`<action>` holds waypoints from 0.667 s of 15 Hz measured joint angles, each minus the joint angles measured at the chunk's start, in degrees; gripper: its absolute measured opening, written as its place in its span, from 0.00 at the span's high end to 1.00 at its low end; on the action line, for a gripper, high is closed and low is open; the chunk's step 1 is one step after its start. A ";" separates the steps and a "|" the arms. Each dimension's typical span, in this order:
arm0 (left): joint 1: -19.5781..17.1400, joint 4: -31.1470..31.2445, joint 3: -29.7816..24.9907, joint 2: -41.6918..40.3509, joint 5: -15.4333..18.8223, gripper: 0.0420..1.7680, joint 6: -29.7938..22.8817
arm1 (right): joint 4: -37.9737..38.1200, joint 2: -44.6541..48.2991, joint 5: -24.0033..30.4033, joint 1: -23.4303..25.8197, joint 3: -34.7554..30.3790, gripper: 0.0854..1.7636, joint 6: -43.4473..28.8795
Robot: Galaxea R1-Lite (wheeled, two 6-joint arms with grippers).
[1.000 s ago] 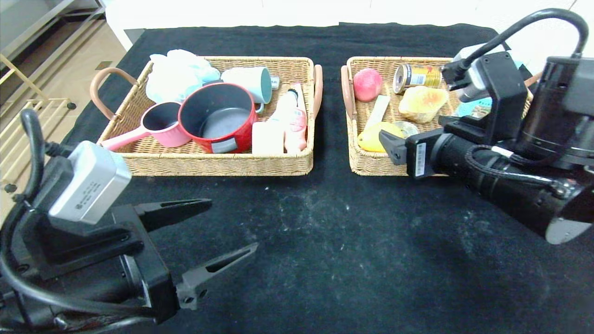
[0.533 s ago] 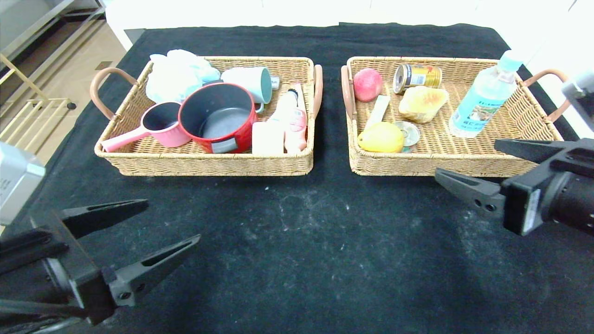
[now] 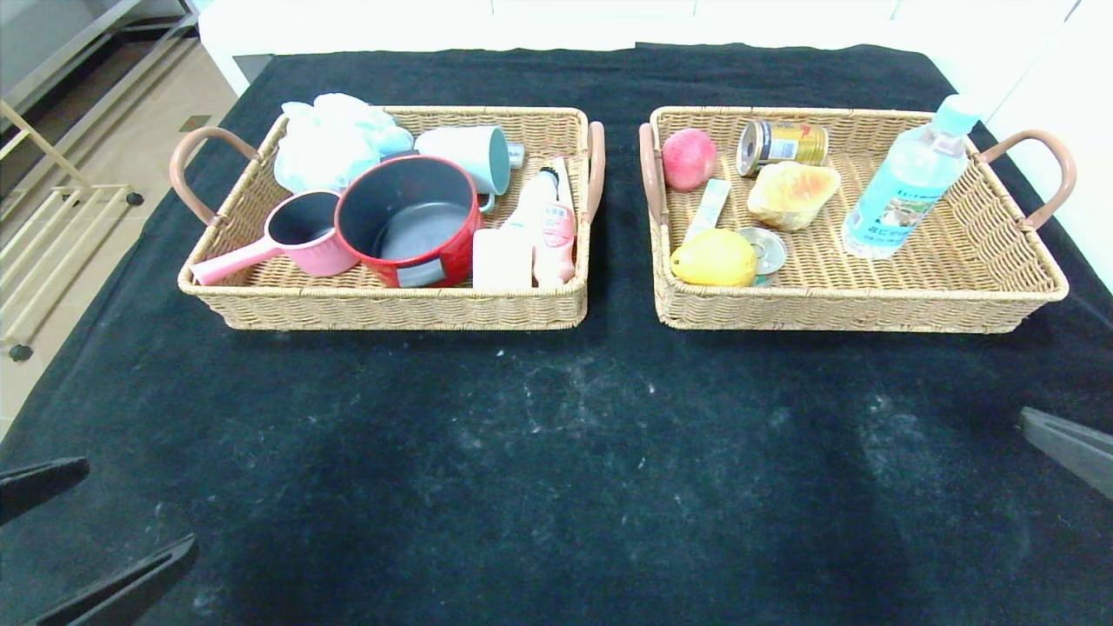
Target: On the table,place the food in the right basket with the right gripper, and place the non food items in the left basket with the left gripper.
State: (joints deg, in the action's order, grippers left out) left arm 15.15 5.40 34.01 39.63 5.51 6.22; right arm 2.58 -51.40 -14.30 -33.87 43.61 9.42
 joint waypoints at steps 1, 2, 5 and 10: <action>-0.30 2.34 0.30 -2.06 -0.13 0.03 0.00 | 2.60 2.74 0.11 1.05 -0.56 0.04 0.20; -0.55 4.82 0.77 -3.89 -0.39 0.03 0.00 | 5.10 5.17 0.20 2.21 -0.78 0.04 0.27; -3.17 11.91 4.13 -8.52 -1.24 0.03 0.30 | 14.75 13.08 5.44 6.80 0.20 0.04 0.24; -7.39 22.82 11.33 -14.31 -0.34 0.03 4.28 | 34.54 25.16 17.88 17.53 9.09 0.04 -0.39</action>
State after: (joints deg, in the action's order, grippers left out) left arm 7.77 28.22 45.34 25.32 5.17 10.50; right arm 37.12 -26.23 3.58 -16.34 52.70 9.03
